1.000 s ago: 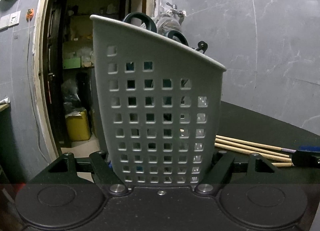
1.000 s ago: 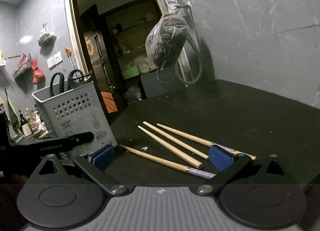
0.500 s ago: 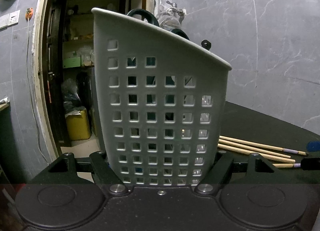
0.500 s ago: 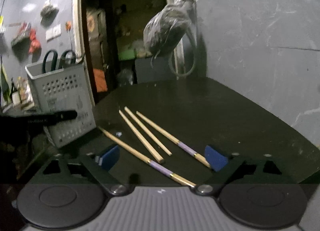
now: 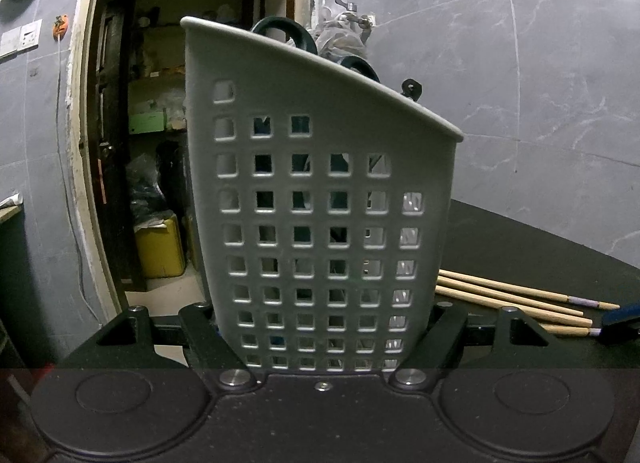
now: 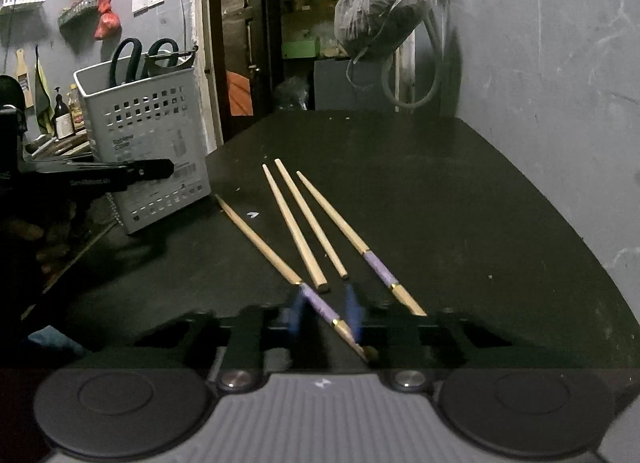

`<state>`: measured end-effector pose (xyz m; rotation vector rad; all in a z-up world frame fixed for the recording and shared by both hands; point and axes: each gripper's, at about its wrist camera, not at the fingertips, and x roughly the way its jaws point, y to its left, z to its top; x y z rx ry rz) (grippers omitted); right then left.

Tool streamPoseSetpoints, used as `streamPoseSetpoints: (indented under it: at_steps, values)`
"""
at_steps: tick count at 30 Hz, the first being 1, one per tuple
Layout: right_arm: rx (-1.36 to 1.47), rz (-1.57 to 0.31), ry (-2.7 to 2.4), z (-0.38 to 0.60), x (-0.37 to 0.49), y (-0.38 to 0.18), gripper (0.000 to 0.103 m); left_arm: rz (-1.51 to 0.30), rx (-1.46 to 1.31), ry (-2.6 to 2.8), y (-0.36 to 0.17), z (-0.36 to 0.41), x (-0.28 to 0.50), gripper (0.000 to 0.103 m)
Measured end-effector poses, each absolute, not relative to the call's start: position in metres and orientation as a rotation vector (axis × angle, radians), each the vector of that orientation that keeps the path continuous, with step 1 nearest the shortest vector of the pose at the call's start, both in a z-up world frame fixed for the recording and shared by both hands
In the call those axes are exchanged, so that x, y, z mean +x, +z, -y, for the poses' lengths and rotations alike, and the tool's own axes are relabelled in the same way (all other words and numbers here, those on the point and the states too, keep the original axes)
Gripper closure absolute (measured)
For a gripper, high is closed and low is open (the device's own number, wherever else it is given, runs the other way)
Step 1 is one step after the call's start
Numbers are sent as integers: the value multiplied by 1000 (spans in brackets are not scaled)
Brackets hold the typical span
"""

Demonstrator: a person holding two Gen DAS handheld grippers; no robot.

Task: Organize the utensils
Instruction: 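Close the right tool on one wooden chopstick and gather another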

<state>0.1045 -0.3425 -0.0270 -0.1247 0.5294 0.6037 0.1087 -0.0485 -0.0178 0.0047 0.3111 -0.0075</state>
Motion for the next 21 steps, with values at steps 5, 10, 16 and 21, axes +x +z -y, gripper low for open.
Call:
streamPoseSetpoints:
  at_steps: [5, 10, 16, 21]
  values:
    - [-147, -538, 648, 338, 96, -25, 96, -311, 5, -6, -18, 47, 108, 26]
    - [-154, -545, 686, 332, 99, -23, 95, -311, 8, -5, -18, 48, 107, 26]
    - [-101, -565, 703, 322, 116, -22, 86, -312, 10, -4, -17, 48, 107, 26]
    - [-84, -593, 718, 308, 132, -21, 87, -313, 11, -3, -17, 48, 106, 26]
